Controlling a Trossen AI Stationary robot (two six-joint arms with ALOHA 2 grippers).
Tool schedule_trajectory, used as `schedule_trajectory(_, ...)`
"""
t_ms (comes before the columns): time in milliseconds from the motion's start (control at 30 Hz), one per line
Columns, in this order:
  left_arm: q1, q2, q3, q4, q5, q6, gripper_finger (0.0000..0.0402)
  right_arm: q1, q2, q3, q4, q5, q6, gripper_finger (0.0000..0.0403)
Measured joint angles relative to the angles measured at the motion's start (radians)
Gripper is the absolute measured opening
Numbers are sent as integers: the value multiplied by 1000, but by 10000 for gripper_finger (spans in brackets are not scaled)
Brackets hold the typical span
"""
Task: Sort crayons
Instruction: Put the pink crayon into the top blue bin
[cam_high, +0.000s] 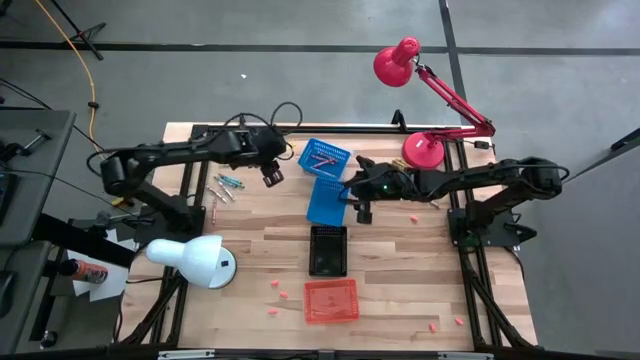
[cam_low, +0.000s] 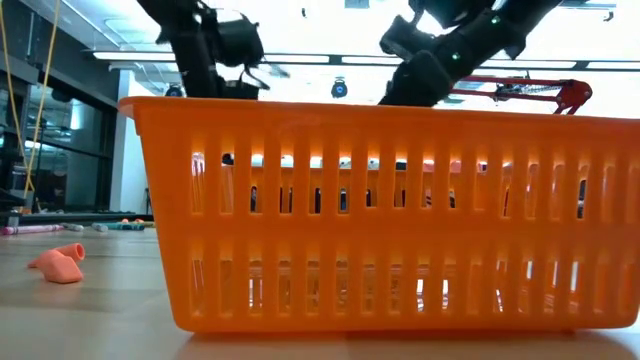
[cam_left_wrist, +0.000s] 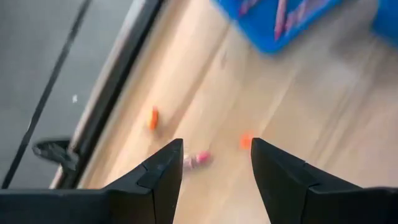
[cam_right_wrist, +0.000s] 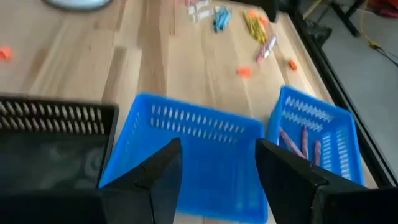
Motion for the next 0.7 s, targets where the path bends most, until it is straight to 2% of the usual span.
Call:
schedule_trajectory(100, 19, 45, -17, 1, 0, 18, 179, 31, -49, -32, -57, 95, 9, 196)
schedule_trajectory(267, 50, 78, -44, 7, -6, 69, 179, 61, -236, -256, 148, 220, 59, 196)
schedule_trajectory(400, 69, 73, -57, 18, -6, 168, 179, 65, -373, -446, 473, 189, 101, 196)
schedule_trajectory(467, 79, 72, -57, 33, -1, 234, 179, 65, -406, -489, 608, 153, 100, 196)
schedule_trajectory(567, 88, 83, -57, 57, 1, 328, 179, 65, -430, -504, 708, 138, 99, 196)
schedule_trajectory(700, 91, 124, -58, 52, -1, 456, 179, 64, -418, -468, 707, 122, 77, 196)
